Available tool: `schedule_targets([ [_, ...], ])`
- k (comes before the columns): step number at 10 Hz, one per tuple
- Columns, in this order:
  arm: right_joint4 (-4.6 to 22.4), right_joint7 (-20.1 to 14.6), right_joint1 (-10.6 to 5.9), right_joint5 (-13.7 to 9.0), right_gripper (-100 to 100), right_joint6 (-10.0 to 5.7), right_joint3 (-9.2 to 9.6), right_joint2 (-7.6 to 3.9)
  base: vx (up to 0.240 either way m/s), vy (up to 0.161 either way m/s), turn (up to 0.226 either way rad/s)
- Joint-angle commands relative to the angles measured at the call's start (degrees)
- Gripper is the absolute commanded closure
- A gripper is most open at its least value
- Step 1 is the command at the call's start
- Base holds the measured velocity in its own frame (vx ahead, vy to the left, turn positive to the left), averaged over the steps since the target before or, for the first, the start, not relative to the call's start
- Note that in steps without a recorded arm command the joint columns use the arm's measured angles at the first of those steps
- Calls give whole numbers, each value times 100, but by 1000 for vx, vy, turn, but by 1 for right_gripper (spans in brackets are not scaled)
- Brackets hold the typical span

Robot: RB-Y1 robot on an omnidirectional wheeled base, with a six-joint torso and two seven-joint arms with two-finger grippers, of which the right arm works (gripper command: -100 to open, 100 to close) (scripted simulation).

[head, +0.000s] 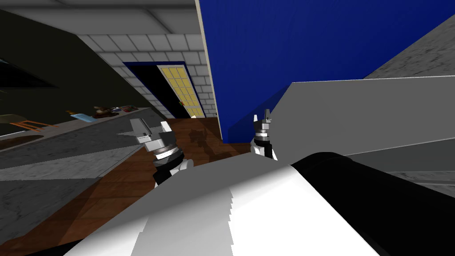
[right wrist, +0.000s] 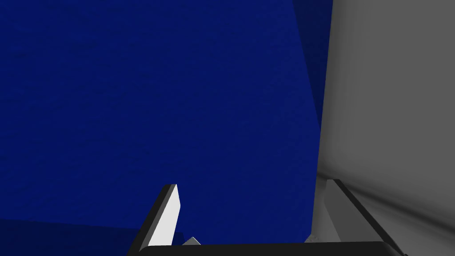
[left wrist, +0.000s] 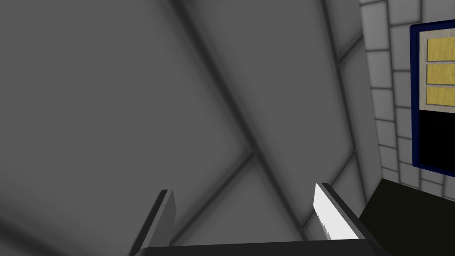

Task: Push the door open

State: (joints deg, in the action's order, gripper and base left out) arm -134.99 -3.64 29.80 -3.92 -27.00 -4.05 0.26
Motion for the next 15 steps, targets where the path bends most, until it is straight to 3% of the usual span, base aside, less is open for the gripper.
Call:
schedule_targets([
  [1,-1,-45,-96,-173,-100,-20,-69,-129,44,68,-27],
  [3,-3,-93,-201,-363,-100,-42,-144,-271,95,116,-24],
  [15,4,-488,-1047,-1891,-100,-222,-746,-1372,92,132,-26],
])
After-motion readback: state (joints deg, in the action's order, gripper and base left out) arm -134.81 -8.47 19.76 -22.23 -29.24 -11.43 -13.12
